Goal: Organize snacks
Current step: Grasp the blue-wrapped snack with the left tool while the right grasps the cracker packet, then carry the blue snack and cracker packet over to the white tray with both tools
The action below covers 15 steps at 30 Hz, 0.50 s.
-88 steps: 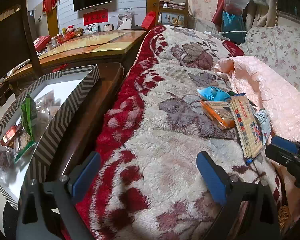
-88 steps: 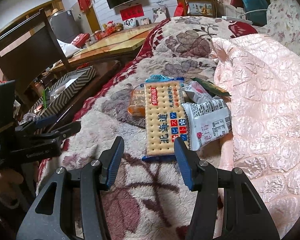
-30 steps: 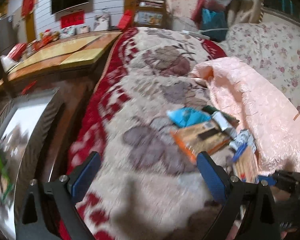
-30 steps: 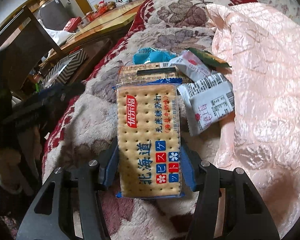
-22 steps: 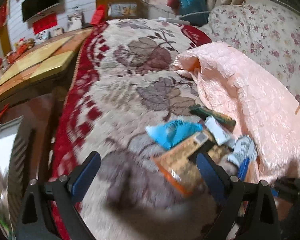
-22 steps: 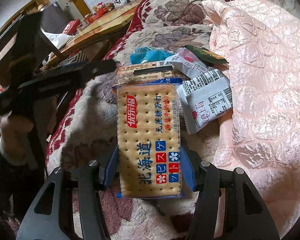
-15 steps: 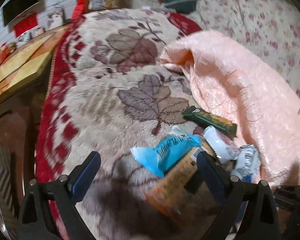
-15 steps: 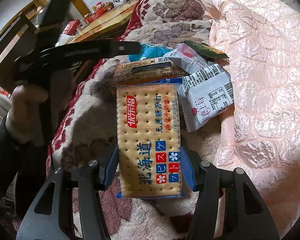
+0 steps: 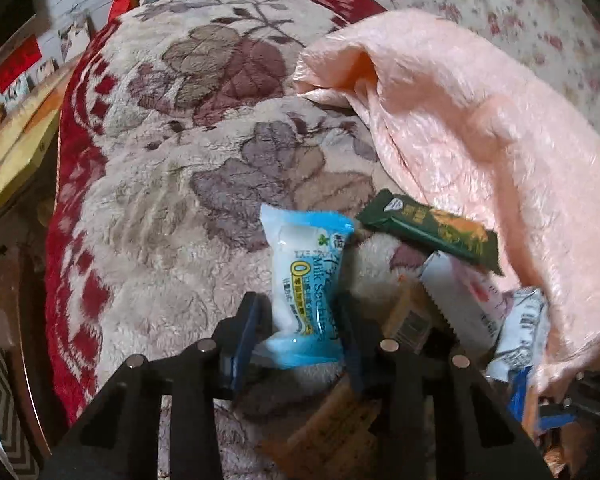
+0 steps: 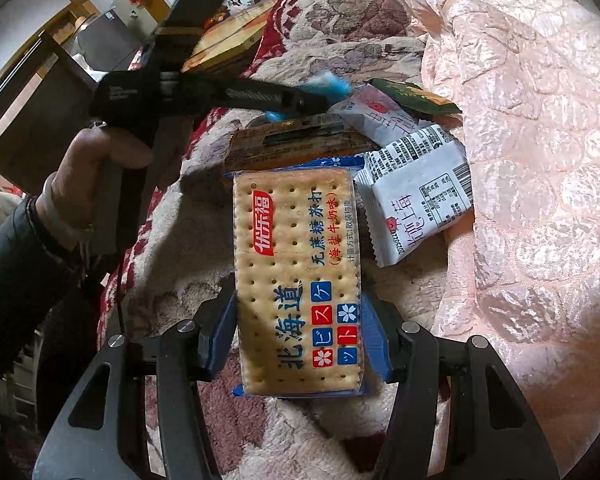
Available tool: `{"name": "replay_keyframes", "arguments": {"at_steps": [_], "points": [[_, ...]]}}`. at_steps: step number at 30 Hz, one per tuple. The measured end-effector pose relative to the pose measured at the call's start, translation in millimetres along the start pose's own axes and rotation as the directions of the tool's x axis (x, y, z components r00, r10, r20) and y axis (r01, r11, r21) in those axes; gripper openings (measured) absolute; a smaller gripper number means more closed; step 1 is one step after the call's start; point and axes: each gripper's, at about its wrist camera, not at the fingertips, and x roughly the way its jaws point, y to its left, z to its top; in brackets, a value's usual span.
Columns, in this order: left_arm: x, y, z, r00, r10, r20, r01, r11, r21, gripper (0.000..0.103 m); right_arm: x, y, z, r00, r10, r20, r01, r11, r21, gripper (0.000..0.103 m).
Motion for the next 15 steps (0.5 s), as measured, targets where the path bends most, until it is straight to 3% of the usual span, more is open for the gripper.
{"name": "replay_keyframes", "arguments": {"at_steps": [5,15], "points": [[-8.4,10.9,-4.9,1.000,-0.017,0.019,0.018,0.998,-0.064,0.035,0.0,-0.9,0.7,1.000,0.001,0.004,-0.001,1.000,-0.002,0.055],[-56.8,34.2,-34.1,0.990,0.075,0.116,-0.053,0.981,-0.187,0.034,-4.3,0.6,-2.9,1.000,0.004,0.025,-0.004,1.000,-0.020,0.055]]}}
